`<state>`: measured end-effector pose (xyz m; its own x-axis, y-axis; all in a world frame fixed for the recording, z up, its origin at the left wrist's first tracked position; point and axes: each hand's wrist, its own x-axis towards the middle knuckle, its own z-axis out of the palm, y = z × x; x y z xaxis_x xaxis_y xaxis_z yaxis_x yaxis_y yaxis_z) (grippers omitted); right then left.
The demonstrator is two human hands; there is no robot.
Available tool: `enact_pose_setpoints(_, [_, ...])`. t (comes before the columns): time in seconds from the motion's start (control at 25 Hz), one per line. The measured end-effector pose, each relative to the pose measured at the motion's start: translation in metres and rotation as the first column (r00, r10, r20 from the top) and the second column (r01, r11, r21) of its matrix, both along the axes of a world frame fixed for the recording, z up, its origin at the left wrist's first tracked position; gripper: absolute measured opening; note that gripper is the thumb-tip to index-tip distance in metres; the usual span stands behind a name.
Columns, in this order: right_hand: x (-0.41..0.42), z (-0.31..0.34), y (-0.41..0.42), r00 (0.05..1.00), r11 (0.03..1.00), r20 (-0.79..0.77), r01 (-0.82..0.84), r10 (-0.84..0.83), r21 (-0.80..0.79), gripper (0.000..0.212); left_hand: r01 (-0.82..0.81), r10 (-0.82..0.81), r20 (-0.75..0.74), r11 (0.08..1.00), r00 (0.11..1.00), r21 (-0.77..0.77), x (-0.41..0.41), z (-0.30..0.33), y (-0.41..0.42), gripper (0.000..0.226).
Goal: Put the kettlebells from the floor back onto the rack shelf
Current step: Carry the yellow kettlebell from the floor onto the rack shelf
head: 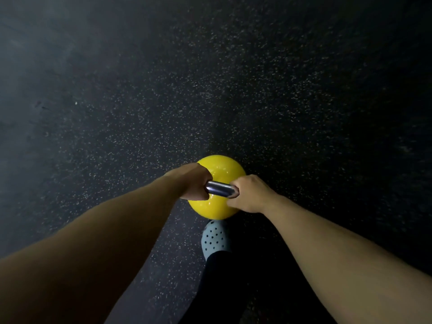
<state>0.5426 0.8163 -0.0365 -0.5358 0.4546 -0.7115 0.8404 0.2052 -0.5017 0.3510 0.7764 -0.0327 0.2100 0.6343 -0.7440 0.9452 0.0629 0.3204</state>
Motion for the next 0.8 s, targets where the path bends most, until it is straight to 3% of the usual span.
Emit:
enact_pose_setpoints(0.16, [0.079, 0.031, -0.003, 0.952, 0.954, 0.054, 0.301, -0.301, 0.018, 0.027, 0.182, -0.182, 0.035, 0.983, 0.983, 0.011, 0.078, 0.023, 0.036, 0.008])
enact_pose_setpoints(0.4, [0.248, 0.081, -0.021, 0.776, 0.774, 0.031, 0.623, -0.629, 0.118, 0.032, 0.468, -0.477, 0.095, 0.878, 0.874, 0.103, 0.255, 0.07, 0.079, 0.009])
enact_pose_setpoints(0.64, [0.422, 0.144, -0.034, 0.552, 0.525, -0.018, 0.802, -0.834, 0.286, 0.03, 0.725, -0.749, 0.085, 0.658, 0.657, 0.204, 0.46, 0.148, 0.125, 0.019])
enact_pose_setpoints(0.8, [0.548, 0.204, -0.043, 0.387, 0.315, -0.124, 0.869, -0.914, 0.382, 0.032, 0.811, -0.863, 0.052, 0.49, 0.502, 0.32, 0.611, 0.212, 0.145, 0.019])
